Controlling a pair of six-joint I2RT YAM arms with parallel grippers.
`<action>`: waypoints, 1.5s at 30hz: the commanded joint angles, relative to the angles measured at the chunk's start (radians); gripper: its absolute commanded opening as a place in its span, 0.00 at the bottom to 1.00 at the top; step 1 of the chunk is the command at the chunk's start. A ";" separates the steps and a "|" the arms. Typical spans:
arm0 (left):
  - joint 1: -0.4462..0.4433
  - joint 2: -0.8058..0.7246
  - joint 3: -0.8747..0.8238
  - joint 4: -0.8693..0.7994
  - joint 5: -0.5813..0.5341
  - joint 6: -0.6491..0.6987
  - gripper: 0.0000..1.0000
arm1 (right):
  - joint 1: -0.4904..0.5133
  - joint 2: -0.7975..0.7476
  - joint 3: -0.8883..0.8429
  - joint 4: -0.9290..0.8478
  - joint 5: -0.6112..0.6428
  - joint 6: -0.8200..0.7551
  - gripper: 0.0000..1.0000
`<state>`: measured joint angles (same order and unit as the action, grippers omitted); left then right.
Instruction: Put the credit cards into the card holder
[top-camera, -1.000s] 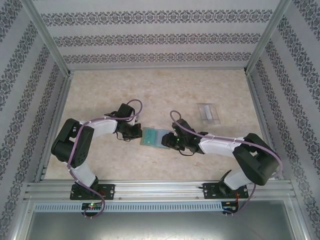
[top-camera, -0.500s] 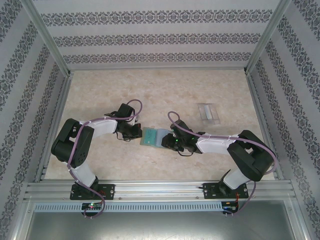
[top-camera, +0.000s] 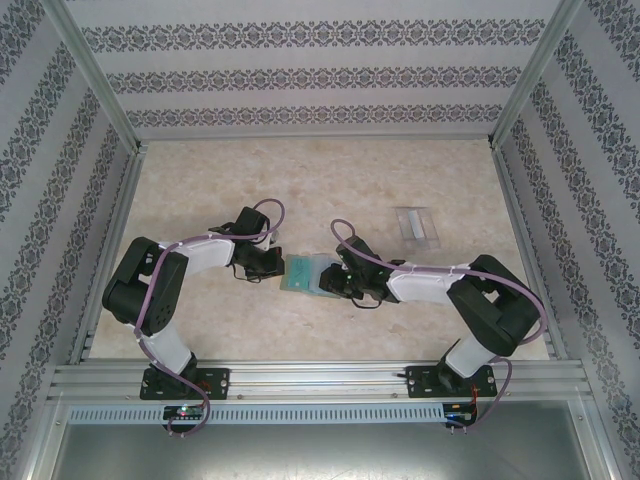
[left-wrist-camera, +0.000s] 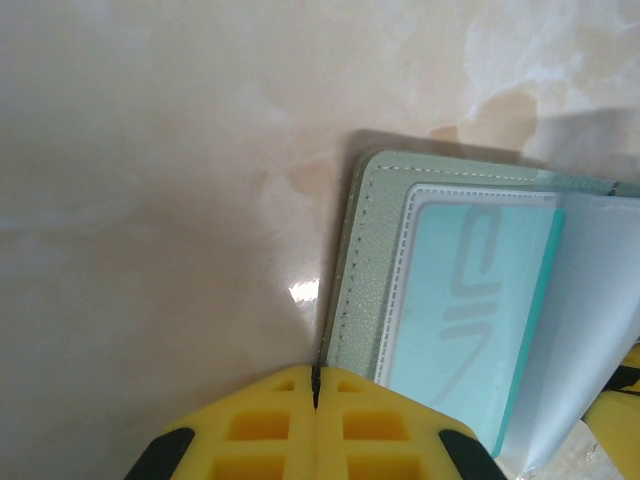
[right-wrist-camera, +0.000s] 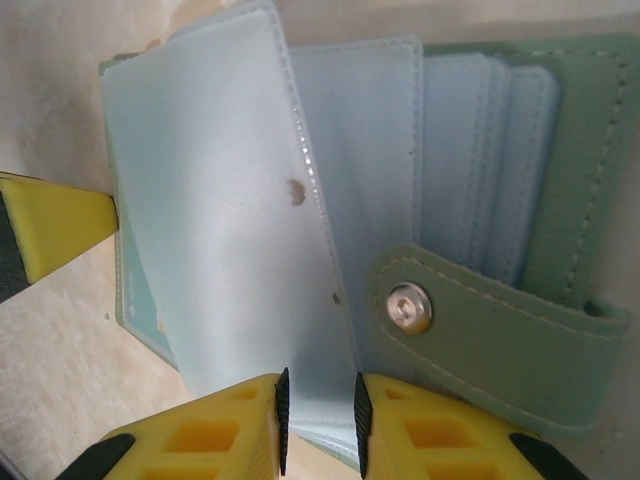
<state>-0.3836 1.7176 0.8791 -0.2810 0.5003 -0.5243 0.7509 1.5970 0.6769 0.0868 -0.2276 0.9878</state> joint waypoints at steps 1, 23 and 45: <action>0.002 0.028 -0.022 0.026 -0.001 -0.007 0.00 | 0.010 0.021 0.028 0.000 -0.003 -0.021 0.28; 0.002 0.036 -0.022 0.032 0.001 -0.003 0.00 | 0.001 0.056 0.117 0.054 -0.102 -0.086 0.38; 0.002 0.035 -0.013 0.021 0.010 0.007 0.00 | -0.029 -0.150 -0.039 -0.109 0.029 0.001 0.51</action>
<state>-0.3828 1.7176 0.8787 -0.2806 0.5037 -0.5243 0.7284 1.4338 0.6701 0.0177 -0.2321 0.9691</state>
